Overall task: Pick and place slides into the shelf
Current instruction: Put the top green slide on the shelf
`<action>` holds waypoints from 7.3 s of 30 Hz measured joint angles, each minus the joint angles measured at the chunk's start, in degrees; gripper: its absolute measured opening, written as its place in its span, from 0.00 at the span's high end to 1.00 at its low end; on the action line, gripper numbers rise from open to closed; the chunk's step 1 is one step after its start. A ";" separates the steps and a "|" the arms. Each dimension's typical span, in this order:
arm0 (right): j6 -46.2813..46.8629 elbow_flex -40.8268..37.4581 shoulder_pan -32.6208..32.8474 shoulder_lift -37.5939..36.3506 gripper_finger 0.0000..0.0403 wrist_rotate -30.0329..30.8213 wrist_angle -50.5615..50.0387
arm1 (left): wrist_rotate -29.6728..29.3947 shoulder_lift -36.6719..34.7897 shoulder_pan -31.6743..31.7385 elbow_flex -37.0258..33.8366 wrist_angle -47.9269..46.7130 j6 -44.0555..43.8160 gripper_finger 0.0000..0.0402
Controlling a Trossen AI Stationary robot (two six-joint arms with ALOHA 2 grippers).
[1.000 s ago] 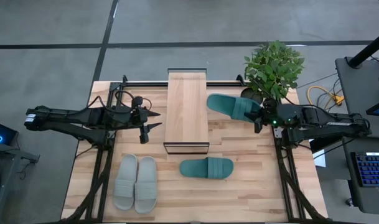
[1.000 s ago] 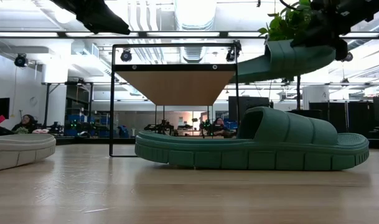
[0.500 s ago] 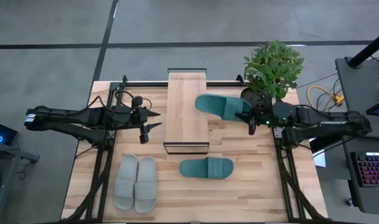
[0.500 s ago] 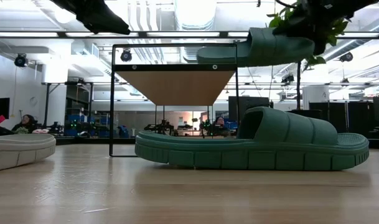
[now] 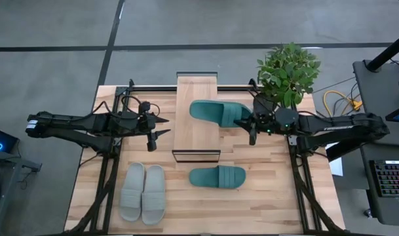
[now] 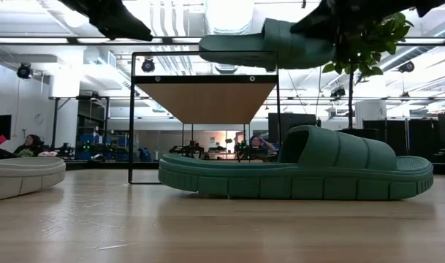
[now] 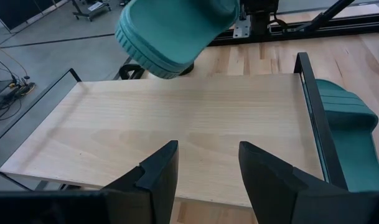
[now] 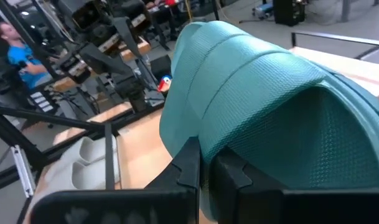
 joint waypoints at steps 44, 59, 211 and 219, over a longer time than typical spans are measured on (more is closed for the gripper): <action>-3.24 2.86 0.00 0.88 0.97 -3.85 -0.24 | -26.49 14.01 0.71 -0.09 41.81 58.64 0.61; -18.40 2.86 0.02 0.47 0.97 -2.41 3.16 | 20.10 0.04 15.22 0.61 20.52 -9.94 0.61; -28.46 2.84 0.04 0.40 0.50 -7.21 2.74 | 53.95 26.30 59.92 0.24 25.33 -45.11 0.32; -28.45 2.84 0.04 0.40 0.50 -7.39 2.74 | 54.18 25.72 61.18 0.21 19.80 -41.90 0.27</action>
